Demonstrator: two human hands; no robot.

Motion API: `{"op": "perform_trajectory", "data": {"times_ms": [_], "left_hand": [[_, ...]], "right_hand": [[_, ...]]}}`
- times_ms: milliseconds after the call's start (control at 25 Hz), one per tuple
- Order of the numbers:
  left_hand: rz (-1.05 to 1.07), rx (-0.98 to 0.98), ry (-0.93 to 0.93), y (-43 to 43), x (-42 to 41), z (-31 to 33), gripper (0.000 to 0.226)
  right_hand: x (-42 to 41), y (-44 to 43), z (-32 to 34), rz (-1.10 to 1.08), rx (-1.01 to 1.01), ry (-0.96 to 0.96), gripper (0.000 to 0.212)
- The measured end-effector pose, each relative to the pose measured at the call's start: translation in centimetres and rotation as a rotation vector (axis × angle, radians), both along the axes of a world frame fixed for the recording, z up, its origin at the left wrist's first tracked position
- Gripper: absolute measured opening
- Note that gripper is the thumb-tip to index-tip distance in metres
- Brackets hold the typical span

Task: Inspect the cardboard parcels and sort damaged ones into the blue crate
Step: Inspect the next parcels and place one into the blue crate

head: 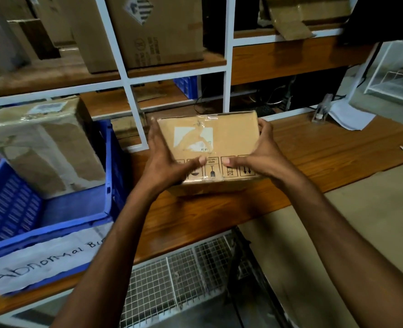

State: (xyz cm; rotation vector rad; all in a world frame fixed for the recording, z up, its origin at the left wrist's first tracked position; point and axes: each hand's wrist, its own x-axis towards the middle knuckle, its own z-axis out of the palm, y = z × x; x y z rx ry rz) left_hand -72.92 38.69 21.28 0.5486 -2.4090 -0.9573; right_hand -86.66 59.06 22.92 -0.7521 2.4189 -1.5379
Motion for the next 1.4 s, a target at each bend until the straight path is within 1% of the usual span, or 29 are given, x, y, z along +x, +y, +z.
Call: {"op": "perform_trajectory", "data": {"times_ms": [80, 200, 280, 320, 360, 440, 520, 560, 640, 720, 800, 880, 920, 1000, 1040, 1120, 1160, 1240, 1320, 1360, 1400], "left_hand": [[-0.028, 0.002, -0.003, -1.0, 0.3, -0.1, 0.148], [0.029, 0.109, 0.125, -1.2, 0.5, -0.1, 0.131], [0.061, 0.144, 0.157, -0.9, 0.5, 0.3, 0.120], [0.044, 0.150, 0.152, -0.7, 0.4, 0.3, 0.119], [0.017, 0.145, 0.130, -0.5, 0.2, 0.3, 0.121], [-0.027, 0.081, 0.077, -0.2, -0.6, 0.2, 0.127], [0.012, 0.037, 0.028, -0.2, -1.7, 0.3, 0.130], [0.030, 0.039, 0.016, -0.2, -2.2, 0.5, 0.131], [-0.004, 0.088, 0.030, -0.1, -2.1, 0.2, 0.128], [-0.048, 0.161, 0.055, -0.5, -1.3, -0.2, 0.113], [-0.056, 0.213, 0.064, -0.9, -0.5, -0.4, 0.090], [-0.084, 0.297, 0.131, -0.8, 0.2, -0.2, 0.069], [-0.092, 0.326, 0.168, -0.7, 0.5, -0.1, 0.060], [-0.047, 0.336, 0.205, -0.5, 0.4, 0.5, 0.052], [0.022, 0.312, 0.226, -0.4, 0.2, 0.8, 0.053], [0.199, 0.187, 0.247, -0.3, -0.7, 1.6, 0.053], [0.270, 0.104, 0.225, -0.2, -1.1, 2.1, 0.050], [0.345, -0.035, 0.159, -0.4, -1.9, 2.7, 0.043], [0.384, -0.132, 0.119, -0.6, -2.7, 3.3, 0.036], [0.409, -0.180, 0.106, -0.9, -3.1, 3.6, 0.037], [0.432, -0.233, 0.080, -1.3, -3.5, 3.9, 0.039]], "right_hand": [[-0.2, 0.3, -0.4, -0.011, -0.005, 0.016, 0.133], [-0.4, 0.4, -0.1, -0.049, -0.056, 0.065, 0.132], [-1.0, 0.2, 0.5, -0.042, -0.097, 0.051, 0.125], [-1.3, 0.1, 0.6, -0.025, -0.096, 0.040, 0.120], [-1.4, 0.1, 0.5, -0.009, -0.073, 0.034, 0.119], [-1.7, -0.2, 0.1, -0.010, -0.013, 0.063, 0.123], [-1.9, -0.5, 0.1, -0.068, 0.027, 0.109, 0.125], [-2.3, -0.5, 0.0, -0.083, 0.041, 0.108, 0.125], [-2.5, 0.0, -0.2, -0.023, 0.010, 0.041, 0.129], [-2.3, 0.4, -0.3, 0.019, -0.043, -0.013, 0.124], [-2.2, 1.1, -0.4, -0.005, -0.099, -0.057, 0.111], [-2.4, 1.8, -0.3, 0.023, -0.176, -0.149, 0.100], [-2.3, 2.2, -0.1, 0.036, -0.185, -0.163, 0.093], [-3.0, 2.2, 0.0, 0.006, -0.165, -0.139, 0.074], [-3.3, 1.9, 0.0, -0.043, -0.154, -0.113, 0.064], [-4.0, 0.9, 0.2, -0.165, -0.097, 0.001, 0.052], [-4.5, 0.4, 0.3, -0.214, -0.058, 0.063, 0.046], [-5.0, -0.5, 0.7, -0.283, -0.011, 0.132, 0.036], [-5.2, -1.1, 1.0, -0.376, 0.053, 0.161, 0.048], [-5.3, -1.5, 1.3, -0.440, 0.110, 0.202, 0.053], [-5.4, -1.9, 1.4, -0.488, 0.167, 0.255, 0.052]]}}
